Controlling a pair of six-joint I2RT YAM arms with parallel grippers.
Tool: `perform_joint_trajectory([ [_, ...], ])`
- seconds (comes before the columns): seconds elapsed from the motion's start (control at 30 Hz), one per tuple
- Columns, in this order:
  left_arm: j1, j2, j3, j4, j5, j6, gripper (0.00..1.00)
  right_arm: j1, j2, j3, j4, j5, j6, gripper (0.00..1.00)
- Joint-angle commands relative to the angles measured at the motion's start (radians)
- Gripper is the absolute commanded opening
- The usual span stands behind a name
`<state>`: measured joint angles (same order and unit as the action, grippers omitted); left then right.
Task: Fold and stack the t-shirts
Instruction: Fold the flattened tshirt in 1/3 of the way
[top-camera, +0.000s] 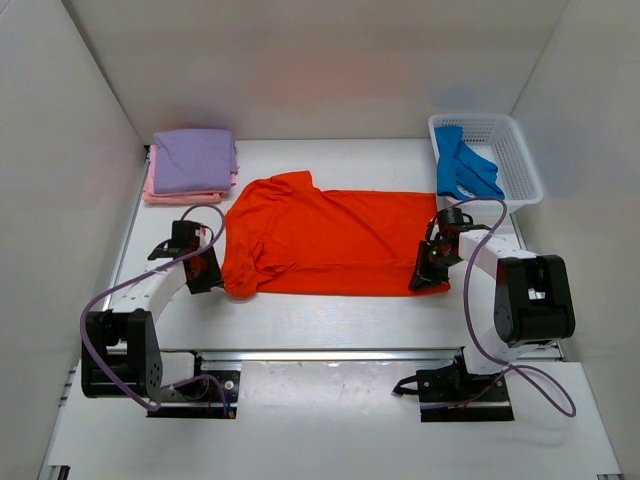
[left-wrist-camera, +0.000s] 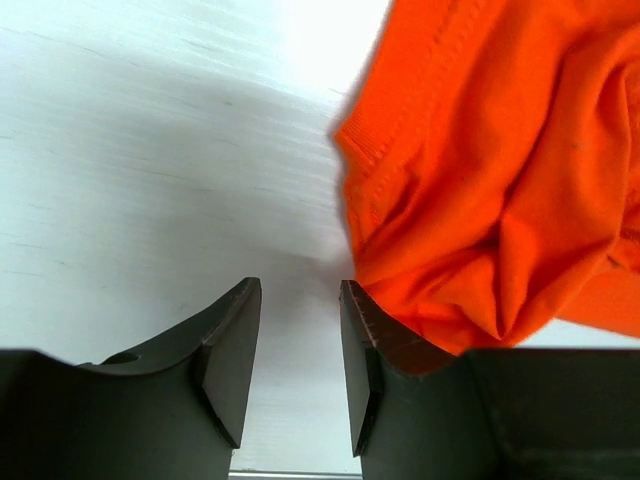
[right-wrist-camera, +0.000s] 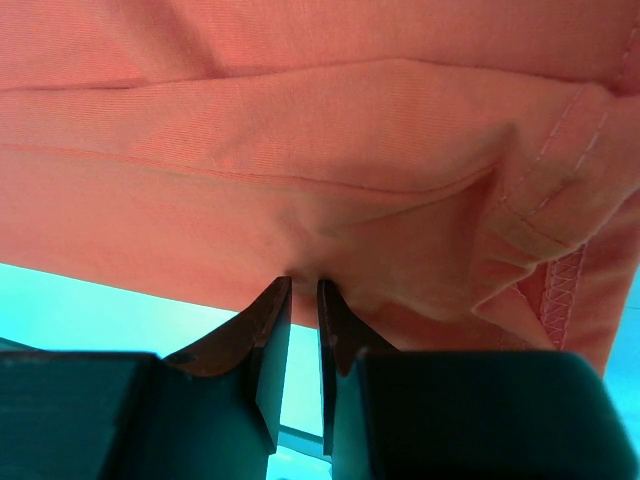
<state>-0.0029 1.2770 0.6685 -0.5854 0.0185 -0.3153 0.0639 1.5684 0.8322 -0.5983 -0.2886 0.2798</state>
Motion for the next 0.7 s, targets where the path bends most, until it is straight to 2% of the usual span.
perform_joint_trajectory([
  [0.0,0.035,-0.027,0.020,0.035,-0.038,-0.004,0.49,-0.016,0.025,-0.019,0.006,0.100,-0.045,0.15],
  [0.13,0.046,-0.077,0.002,0.061,-0.026,-0.027,0.51,-0.019,0.027,-0.015,0.011,0.100,-0.045,0.15],
  [0.2,0.044,-0.094,-0.004,0.075,-0.034,-0.034,0.57,-0.018,0.028,-0.015,0.002,0.098,-0.039,0.15],
  [0.27,0.041,-0.081,-0.009,0.072,-0.026,-0.030,0.57,-0.022,0.027,-0.015,0.011,0.098,-0.044,0.15],
  [0.67,0.017,0.039,-0.053,0.107,-0.006,-0.050,0.52,-0.024,0.025,-0.015,0.011,0.105,-0.047,0.15],
])
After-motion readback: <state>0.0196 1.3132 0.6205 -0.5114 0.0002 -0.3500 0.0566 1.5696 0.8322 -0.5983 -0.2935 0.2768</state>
